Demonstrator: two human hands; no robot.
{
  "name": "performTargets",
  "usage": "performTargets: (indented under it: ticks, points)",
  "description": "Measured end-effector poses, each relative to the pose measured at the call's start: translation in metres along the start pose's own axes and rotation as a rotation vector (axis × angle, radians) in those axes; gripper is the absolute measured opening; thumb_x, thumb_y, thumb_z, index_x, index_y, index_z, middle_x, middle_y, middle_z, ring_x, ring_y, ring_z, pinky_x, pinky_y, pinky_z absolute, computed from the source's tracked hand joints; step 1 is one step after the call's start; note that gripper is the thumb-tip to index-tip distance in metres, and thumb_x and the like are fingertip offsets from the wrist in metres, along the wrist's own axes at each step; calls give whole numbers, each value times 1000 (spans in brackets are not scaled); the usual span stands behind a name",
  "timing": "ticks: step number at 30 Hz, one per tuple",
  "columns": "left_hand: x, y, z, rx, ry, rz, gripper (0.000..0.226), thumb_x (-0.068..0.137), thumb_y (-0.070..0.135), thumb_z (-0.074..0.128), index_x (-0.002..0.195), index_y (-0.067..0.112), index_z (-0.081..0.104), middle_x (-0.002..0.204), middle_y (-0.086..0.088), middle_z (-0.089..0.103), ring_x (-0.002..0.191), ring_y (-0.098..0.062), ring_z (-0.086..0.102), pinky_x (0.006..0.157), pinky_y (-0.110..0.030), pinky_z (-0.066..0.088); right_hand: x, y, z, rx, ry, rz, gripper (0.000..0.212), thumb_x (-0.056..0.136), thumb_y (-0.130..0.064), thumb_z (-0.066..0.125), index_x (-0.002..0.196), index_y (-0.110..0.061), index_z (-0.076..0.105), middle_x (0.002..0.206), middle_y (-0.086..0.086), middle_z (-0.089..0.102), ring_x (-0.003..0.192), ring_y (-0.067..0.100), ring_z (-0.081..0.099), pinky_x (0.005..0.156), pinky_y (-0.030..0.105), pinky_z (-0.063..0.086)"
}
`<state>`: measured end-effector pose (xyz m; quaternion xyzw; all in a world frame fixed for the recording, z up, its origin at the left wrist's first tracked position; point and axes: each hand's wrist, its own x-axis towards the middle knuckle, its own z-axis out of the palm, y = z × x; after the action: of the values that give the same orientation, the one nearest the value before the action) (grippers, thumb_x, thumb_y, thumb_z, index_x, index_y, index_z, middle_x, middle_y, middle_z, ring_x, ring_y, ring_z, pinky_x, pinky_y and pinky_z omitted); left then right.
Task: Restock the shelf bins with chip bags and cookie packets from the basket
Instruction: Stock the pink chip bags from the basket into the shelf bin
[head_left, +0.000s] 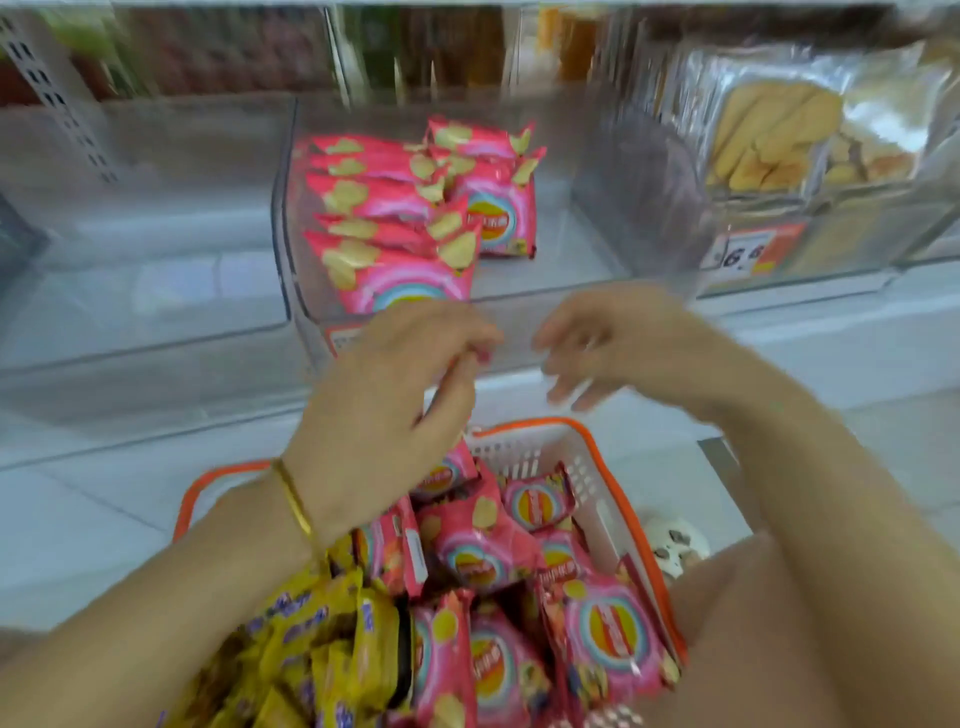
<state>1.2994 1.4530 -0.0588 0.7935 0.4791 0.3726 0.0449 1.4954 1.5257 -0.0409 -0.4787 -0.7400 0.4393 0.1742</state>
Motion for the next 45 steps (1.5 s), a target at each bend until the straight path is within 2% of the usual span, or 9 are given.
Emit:
performTargets:
  ticks: [6, 11, 16, 20, 25, 30, 33, 37, 45]
  points:
    - [-67, -36, 38, -59, -301, -309, 38, 84, 31, 38, 100, 17, 68, 99, 6, 60, 94, -11, 55, 86, -21, 42, 9, 83, 121, -393, -389, 186, 52, 82, -25, 72, 119, 5, 52, 105, 18, 62, 97, 30, 59, 77, 32, 42]
    - [-77, -39, 41, -38, -342, -393, 23, 90, 8, 55, 108, 15, 67, 101, 1, 56, 93, -18, 56, 87, -30, 43, 12, 115, 144, -266, -172, 314, 73, 71, -24, 82, 126, 1, 41, 112, 18, 61, 102, 29, 58, 80, 39, 46]
    - [-61, -39, 47, 3, -439, -397, 51, 87, 32, 64, 132, 14, 50, 128, -6, 50, 122, -21, 44, 102, -26, 32, 10, 88, 97, -135, -131, 281, 64, 71, -15, 82, 116, -11, 37, 85, -10, 47, 79, 7, 50, 58, 14, 42]
    - [-36, -23, 49, -159, -449, -489, 67, 82, 35, 67, 139, 12, 39, 136, -5, 44, 119, -13, 49, 92, -12, 31, -11, 61, 55, 154, -107, 239, 67, 70, 1, 79, 121, -11, 38, 98, 0, 57, 84, 10, 56, 62, 15, 49]
    - [9, -4, 31, -313, -298, -428, 54, 77, 23, 74, 124, 9, 53, 116, 2, 55, 110, -7, 52, 95, -19, 43, -32, 29, 20, 316, -54, 158, 56, 69, -22, 81, 118, -13, 54, 110, 8, 68, 99, 17, 67, 89, 37, 54]
    - [78, 15, -11, -239, -87, -260, 46, 83, 34, 68, 122, 13, 51, 95, 6, 54, 80, -3, 52, 70, -8, 41, -24, -17, -35, 357, 108, 31, 42, 53, -30, 73, 90, -14, 68, 86, 2, 74, 78, 18, 68, 82, 40, 54]
    - [117, -2, -34, -135, 135, -245, 50, 86, 39, 58, 122, 5, 52, 103, -4, 54, 94, -15, 55, 87, -25, 42, 12, -37, -72, 488, 291, 18, 38, 58, -33, 75, 89, -11, 69, 85, 4, 74, 71, 14, 69, 80, 38, 56]
    - [145, -56, -28, 305, -99, -320, 32, 95, 15, 46, 120, -4, 54, 124, -22, 54, 115, -33, 51, 96, -34, 38, 73, -37, -84, 339, 377, 121, 38, 76, -19, 77, 108, -3, 64, 101, 15, 69, 75, 20, 66, 75, 41, 58]
    - [150, -94, 4, 628, -492, -422, 47, 97, 38, 30, 134, 9, 40, 139, -19, 43, 128, -35, 39, 105, -50, 29, 147, 0, -58, 272, 214, 293, 54, 71, -6, 80, 120, -8, 56, 118, 7, 63, 109, 25, 58, 90, 44, 46]
